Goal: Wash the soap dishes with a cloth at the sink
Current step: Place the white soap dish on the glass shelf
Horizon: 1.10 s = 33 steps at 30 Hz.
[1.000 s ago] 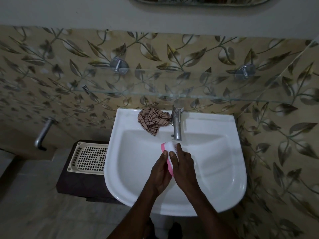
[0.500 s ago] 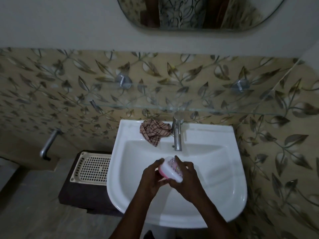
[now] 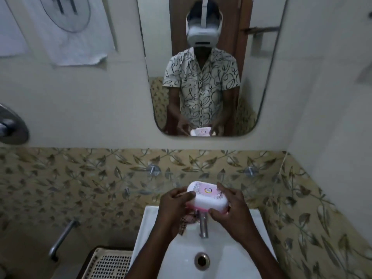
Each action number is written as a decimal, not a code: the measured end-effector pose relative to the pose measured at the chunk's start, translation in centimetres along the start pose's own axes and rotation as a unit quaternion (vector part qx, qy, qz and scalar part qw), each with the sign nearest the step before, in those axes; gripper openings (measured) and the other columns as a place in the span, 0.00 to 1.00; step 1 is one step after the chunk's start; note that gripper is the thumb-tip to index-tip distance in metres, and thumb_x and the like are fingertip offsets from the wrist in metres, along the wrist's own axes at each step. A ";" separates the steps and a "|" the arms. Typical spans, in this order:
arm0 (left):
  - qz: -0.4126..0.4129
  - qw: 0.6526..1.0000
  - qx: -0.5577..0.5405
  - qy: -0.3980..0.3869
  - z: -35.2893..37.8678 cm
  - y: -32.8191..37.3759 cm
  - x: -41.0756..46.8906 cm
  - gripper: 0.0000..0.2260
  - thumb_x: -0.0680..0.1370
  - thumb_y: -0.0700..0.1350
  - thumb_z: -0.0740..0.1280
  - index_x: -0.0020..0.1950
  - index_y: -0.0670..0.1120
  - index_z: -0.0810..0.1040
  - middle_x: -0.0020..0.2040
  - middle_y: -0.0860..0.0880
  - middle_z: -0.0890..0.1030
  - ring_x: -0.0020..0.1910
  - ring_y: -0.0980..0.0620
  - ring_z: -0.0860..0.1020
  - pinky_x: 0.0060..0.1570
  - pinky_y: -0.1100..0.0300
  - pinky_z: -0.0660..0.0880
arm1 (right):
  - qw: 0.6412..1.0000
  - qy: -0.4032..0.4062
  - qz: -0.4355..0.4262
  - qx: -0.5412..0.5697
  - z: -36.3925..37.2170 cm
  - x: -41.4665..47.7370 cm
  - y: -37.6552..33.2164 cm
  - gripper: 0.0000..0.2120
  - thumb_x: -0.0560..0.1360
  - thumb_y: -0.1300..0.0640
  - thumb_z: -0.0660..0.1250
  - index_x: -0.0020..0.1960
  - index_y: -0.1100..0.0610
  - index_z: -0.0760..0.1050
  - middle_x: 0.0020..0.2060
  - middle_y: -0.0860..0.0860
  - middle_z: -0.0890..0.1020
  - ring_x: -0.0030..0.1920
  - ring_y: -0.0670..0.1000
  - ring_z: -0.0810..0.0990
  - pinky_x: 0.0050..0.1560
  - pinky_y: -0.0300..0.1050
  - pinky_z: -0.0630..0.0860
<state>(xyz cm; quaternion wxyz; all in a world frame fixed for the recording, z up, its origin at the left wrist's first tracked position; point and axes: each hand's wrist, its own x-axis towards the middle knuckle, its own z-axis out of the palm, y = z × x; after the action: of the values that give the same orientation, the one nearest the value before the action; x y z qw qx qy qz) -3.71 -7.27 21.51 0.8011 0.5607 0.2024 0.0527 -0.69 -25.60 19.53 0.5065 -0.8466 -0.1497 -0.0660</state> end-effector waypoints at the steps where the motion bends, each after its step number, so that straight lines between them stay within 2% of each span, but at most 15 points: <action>1: 0.010 1.000 0.010 0.006 0.5 1.4 0.1 0.09 0.71 0.34 0.74 0.50 0.37 0.83 0.42 0.38 0.85 0.35 0.45 0.83 0.33 0.56 0.80 | 1.000 0.007 -0.009 -0.013 -0.6 0.9 -1.0 0.41 0.60 0.57 0.80 0.69 0.47 0.69 0.58 0.52 0.72 0.58 0.50 0.76 0.55 0.37 0.72; 3: 0.032 0.999 0.034 0.020 1.5 3.6 1.1 0.09 0.70 0.34 0.75 0.50 0.37 0.83 0.40 0.39 0.84 0.34 0.45 0.82 0.33 0.57 0.80 | 0.999 0.015 -0.014 -0.034 -1.4 2.9 -2.4 0.44 0.60 0.56 0.81 0.73 0.54 0.66 0.61 0.56 0.73 0.61 0.53 0.74 0.57 0.41 0.71; 5: 0.049 0.996 0.072 0.033 2.6 5.3 2.5 0.10 0.70 0.34 0.75 0.50 0.34 0.83 0.36 0.40 0.81 0.31 0.47 0.78 0.35 0.57 0.78 | 0.999 0.020 -0.012 -0.047 -1.8 5.0 -3.3 0.42 0.60 0.59 0.81 0.71 0.58 0.68 0.63 0.59 0.75 0.62 0.57 0.75 0.59 0.46 0.72; 7: 0.053 0.992 0.103 0.047 3.3 5.7 3.8 0.13 0.69 0.34 0.76 0.51 0.30 0.82 0.37 0.39 0.78 0.30 0.49 0.72 0.39 0.54 0.74 | 0.998 0.013 -0.004 -0.055 -1.6 6.6 -3.2 0.36 0.60 0.61 0.80 0.66 0.59 0.72 0.60 0.59 0.78 0.60 0.58 0.77 0.57 0.49 0.74; 10: 0.038 0.990 0.124 0.059 3.3 5.2 5.5 0.15 0.67 0.33 0.77 0.50 0.27 0.81 0.40 0.37 0.77 0.35 0.47 0.73 0.43 0.51 0.73 | 0.996 -0.019 0.007 -0.083 -1.1 8.3 -2.0 0.35 0.60 0.61 0.79 0.66 0.59 0.73 0.60 0.59 0.79 0.60 0.57 0.77 0.59 0.49 0.74; 13: 0.029 0.985 0.153 0.073 3.2 4.4 7.3 0.16 0.65 0.33 0.79 0.48 0.26 0.81 0.37 0.39 0.77 0.32 0.49 0.71 0.41 0.53 0.71 | 0.992 -0.058 -0.002 -0.113 -0.5 9.7 -0.5 0.33 0.61 0.60 0.78 0.65 0.56 0.74 0.59 0.57 0.79 0.60 0.57 0.76 0.54 0.44 0.72; 16: 0.030 0.980 0.176 0.091 3.4 3.7 8.1 0.13 0.65 0.34 0.79 0.44 0.29 0.82 0.37 0.38 0.79 0.31 0.49 0.73 0.37 0.53 0.73 | 0.987 -0.077 0.001 -0.139 0.2 11.0 0.7 0.33 0.63 0.59 0.78 0.66 0.56 0.72 0.60 0.59 0.76 0.60 0.57 0.74 0.51 0.40 0.66; 20: 0.048 0.972 0.205 0.107 3.5 2.9 8.5 0.14 0.66 0.34 0.79 0.48 0.29 0.83 0.30 0.42 0.79 0.23 0.51 0.72 0.27 0.62 0.71 | 0.984 -0.090 0.008 -0.155 0.7 11.8 2.1 0.34 0.65 0.58 0.77 0.69 0.56 0.69 0.59 0.61 0.74 0.60 0.59 0.75 0.50 0.39 0.64; 23: 0.065 0.963 0.239 0.107 3.2 2.3 8.7 0.14 0.66 0.36 0.80 0.46 0.29 0.84 0.28 0.43 0.77 0.21 0.53 0.71 0.21 0.66 0.68 | 0.982 -0.090 0.012 -0.165 1.2 11.6 2.8 0.35 0.65 0.58 0.78 0.68 0.59 0.69 0.60 0.62 0.75 0.59 0.60 0.75 0.49 0.38 0.64; 28: 0.075 0.945 0.297 0.116 3.2 1.7 8.4 0.13 0.65 0.39 0.80 0.40 0.30 0.84 0.26 0.41 0.77 0.24 0.50 0.73 0.32 0.60 0.71 | 0.985 -0.078 0.023 -0.150 1.5 10.9 3.2 0.40 0.64 0.60 0.78 0.72 0.60 0.65 0.64 0.61 0.71 0.62 0.59 0.74 0.54 0.40 0.66; 33: 0.086 0.940 0.308 0.121 3.2 1.7 8.4 0.13 0.65 0.40 0.80 0.39 0.31 0.84 0.27 0.40 0.78 0.25 0.49 0.74 0.35 0.55 0.75 | 0.985 -0.080 0.019 -0.153 1.5 10.9 3.2 0.40 0.64 0.61 0.78 0.72 0.59 0.65 0.64 0.61 0.71 0.62 0.59 0.74 0.55 0.42 0.68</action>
<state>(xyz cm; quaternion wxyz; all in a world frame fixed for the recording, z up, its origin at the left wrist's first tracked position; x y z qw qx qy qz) 5.40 -6.83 21.78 0.5517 0.7844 0.2552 0.1234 10.58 -23.67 18.97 0.3588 -0.9192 -0.1618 -0.0108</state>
